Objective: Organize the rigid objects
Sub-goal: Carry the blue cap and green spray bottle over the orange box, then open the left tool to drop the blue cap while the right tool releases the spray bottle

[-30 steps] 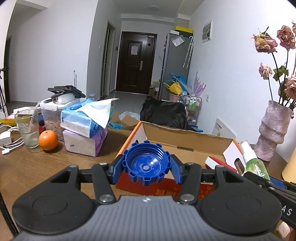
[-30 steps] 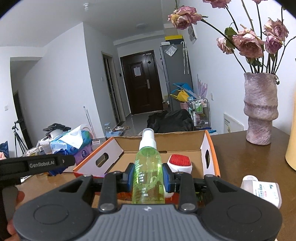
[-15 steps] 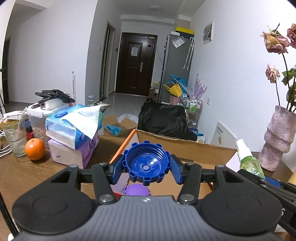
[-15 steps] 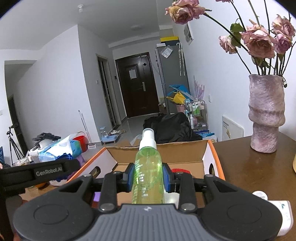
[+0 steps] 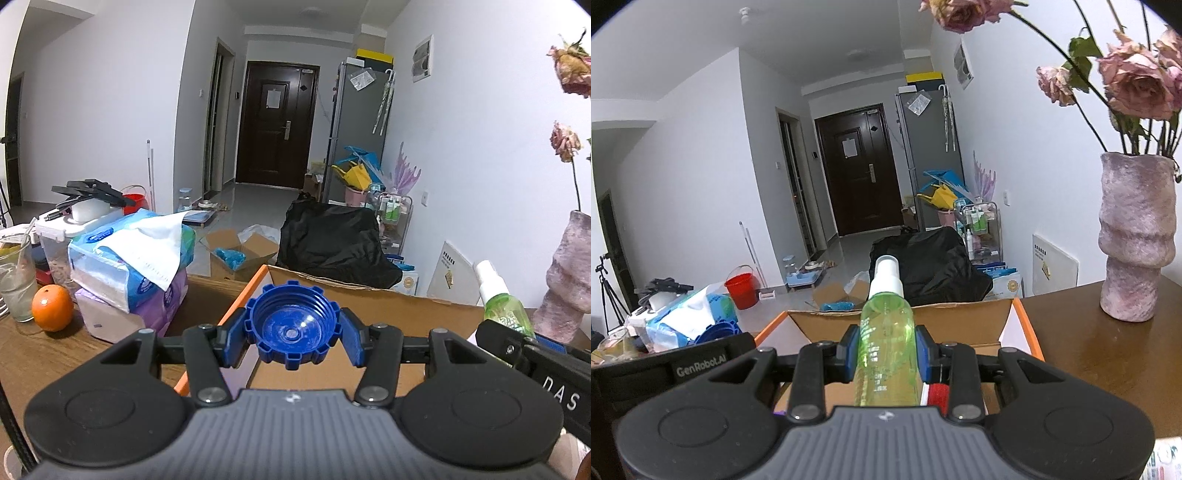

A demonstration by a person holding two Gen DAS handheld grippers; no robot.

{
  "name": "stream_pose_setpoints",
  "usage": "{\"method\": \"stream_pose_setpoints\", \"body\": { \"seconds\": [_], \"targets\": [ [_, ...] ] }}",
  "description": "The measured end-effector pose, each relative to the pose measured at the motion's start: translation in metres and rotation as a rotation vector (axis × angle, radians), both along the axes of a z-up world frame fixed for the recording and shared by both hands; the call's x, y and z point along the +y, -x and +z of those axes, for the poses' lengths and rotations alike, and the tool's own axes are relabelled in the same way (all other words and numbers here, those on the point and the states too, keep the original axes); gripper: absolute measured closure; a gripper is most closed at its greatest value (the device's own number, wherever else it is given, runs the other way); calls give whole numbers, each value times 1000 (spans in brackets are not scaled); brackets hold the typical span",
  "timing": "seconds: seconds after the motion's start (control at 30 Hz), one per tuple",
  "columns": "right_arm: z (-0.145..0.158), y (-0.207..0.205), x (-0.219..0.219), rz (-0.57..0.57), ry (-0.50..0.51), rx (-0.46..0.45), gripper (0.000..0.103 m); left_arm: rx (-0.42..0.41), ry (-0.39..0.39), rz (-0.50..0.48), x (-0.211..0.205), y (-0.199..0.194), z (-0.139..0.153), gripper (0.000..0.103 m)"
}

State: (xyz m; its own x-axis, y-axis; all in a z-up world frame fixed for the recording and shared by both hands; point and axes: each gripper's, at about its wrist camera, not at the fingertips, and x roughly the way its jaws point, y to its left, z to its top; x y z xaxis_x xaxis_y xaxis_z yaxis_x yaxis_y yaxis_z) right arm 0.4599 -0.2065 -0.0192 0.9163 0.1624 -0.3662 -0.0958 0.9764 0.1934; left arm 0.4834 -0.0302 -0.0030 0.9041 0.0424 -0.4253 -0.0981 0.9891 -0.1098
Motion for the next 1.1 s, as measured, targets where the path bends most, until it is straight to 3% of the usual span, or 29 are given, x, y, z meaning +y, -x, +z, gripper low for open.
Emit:
{"method": "stream_pose_setpoints", "body": {
  "seconds": [0.4,0.93,0.97,1.03,1.07,1.1],
  "targets": [
    [-5,-32,6,24,20,58,73,26,-27,21,-1,-32,-12,49],
    [-7,-42,11,27,59,99,73,46,-63,2,-1,-31,-16,48],
    [-7,-42,12,23,64,112,73,51,-65,4,0,-30,-16,46],
    [-7,-43,13,17,74,130,71,56,-72,11,1,-28,-16,31],
    [-6,-42,13,9,81,124,62,50,-76,20,2,-27,-15,20],
    [-5,-41,14,3,89,121,45,46,-80,30,3,-25,-14,11]
  ]
}}
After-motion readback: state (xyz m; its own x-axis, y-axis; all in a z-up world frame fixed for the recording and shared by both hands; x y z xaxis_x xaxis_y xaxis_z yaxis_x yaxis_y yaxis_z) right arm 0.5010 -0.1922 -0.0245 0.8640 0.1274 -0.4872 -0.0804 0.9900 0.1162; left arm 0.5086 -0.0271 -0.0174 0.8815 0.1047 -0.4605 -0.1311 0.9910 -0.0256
